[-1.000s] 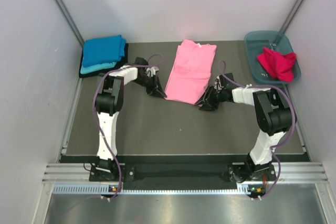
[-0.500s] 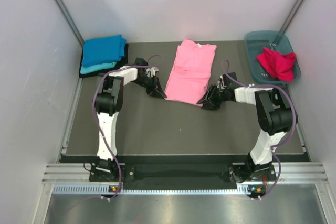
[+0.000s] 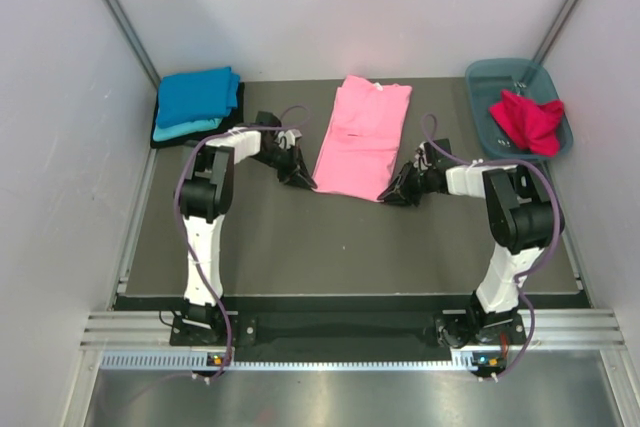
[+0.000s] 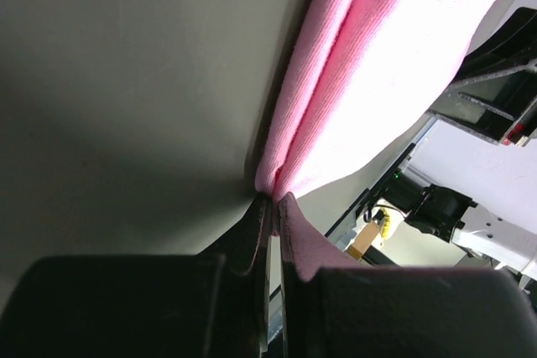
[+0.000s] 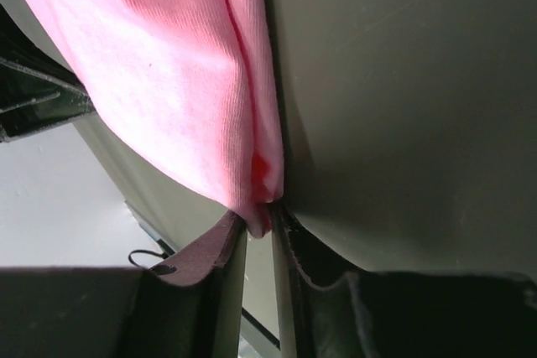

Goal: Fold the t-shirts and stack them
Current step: Fold the tshirt

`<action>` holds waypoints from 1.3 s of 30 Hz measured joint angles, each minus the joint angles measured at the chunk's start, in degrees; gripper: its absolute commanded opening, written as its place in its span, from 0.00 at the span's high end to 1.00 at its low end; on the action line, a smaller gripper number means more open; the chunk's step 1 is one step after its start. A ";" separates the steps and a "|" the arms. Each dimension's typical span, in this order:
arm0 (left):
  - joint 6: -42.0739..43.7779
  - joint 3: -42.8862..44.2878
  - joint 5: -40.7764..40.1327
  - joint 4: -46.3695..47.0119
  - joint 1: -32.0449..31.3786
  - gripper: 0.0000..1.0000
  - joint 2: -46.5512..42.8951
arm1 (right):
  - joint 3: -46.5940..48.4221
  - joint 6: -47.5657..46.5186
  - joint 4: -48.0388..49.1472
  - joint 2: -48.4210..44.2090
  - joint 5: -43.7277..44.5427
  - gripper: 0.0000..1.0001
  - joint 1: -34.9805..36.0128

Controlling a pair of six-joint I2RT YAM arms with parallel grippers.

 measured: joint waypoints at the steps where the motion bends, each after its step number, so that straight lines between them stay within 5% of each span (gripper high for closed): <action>1: 0.00 -0.28 -0.04 0.00 0.00 1.00 -0.24 | 0.00 0.09 0.31 0.09 0.04 0.86 0.00; 3: 0.00 -0.87 -0.24 -0.02 0.00 1.00 -0.76 | 0.02 0.20 1.03 0.48 0.24 1.00 -0.02; 13: -0.04 -6.19 -0.81 0.33 -0.07 1.00 -7.23 | -0.04 -3.74 -3.56 -1.57 -0.07 1.00 -0.17; 39: -0.20 -14.19 -1.33 -0.28 -2.25 1.00 -30.18 | -4.74 -12.35 -13.99 -31.39 2.29 1.00 -0.42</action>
